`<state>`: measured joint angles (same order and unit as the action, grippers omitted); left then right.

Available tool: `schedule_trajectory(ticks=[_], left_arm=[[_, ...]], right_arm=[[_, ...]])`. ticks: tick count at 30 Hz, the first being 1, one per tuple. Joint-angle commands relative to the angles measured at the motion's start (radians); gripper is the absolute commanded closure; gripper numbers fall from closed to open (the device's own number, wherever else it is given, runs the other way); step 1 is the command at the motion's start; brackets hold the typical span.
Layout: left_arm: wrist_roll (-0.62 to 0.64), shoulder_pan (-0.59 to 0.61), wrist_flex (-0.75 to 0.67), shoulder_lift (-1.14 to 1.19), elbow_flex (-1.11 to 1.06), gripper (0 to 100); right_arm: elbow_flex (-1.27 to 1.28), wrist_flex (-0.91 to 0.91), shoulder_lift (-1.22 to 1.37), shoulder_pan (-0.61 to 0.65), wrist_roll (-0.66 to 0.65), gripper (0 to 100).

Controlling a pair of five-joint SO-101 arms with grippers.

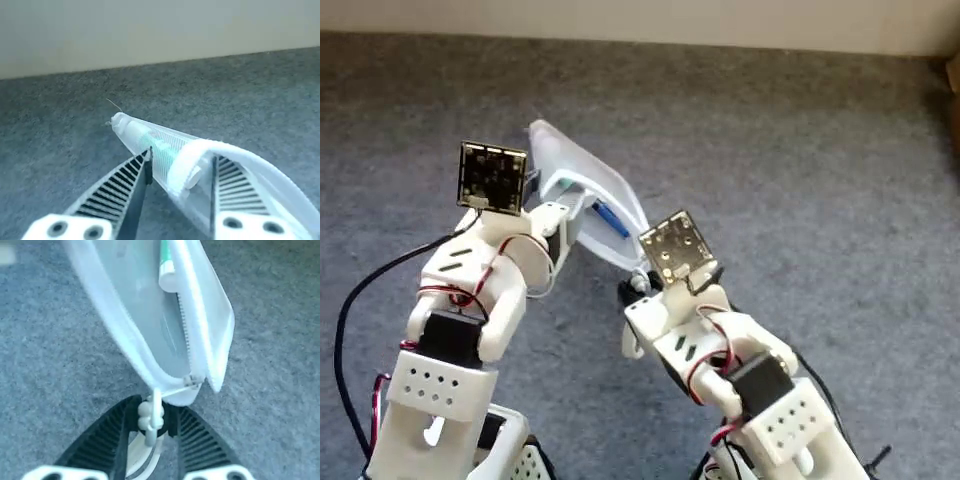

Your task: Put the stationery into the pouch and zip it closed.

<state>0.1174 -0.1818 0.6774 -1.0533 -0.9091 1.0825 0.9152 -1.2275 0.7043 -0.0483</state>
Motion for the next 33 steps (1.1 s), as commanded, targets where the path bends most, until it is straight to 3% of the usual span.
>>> schedule_trajectory(ticks=[1, 4, 8, 13, 22, 26, 33], left_arm=[[-0.009, -0.14, -0.15, 0.005, 0.062, 81], [-0.009, -0.217, -0.215, 0.079, 0.074, 81], [-0.008, -0.295, -0.276, 0.278, 0.127, 81], [-0.006, -0.337, -0.264, 0.47, 0.286, 81], [-0.011, -0.334, 0.089, 0.49, 0.602, 73], [-0.014, -0.282, 0.137, 0.484, 0.639, 73], [-0.141, -0.259, 0.232, 0.481, 0.645, 73]], right_arm=[[-0.005, 0.085, -0.17, 0.015, -0.012, 99.3], [0.013, 0.133, -0.298, 0.012, -0.015, 99.3], [0.154, 0.068, -0.423, 0.012, -0.017, 99.3], [0.275, 0.028, -0.507, 0.001, -0.063, 99.3], [0.297, -0.042, -0.524, -0.14, -0.066, 99.3], [0.297, -0.042, -0.524, -0.14, -0.066, 99.3], [0.297, -0.042, -0.524, -0.142, -0.066, 99.3]])
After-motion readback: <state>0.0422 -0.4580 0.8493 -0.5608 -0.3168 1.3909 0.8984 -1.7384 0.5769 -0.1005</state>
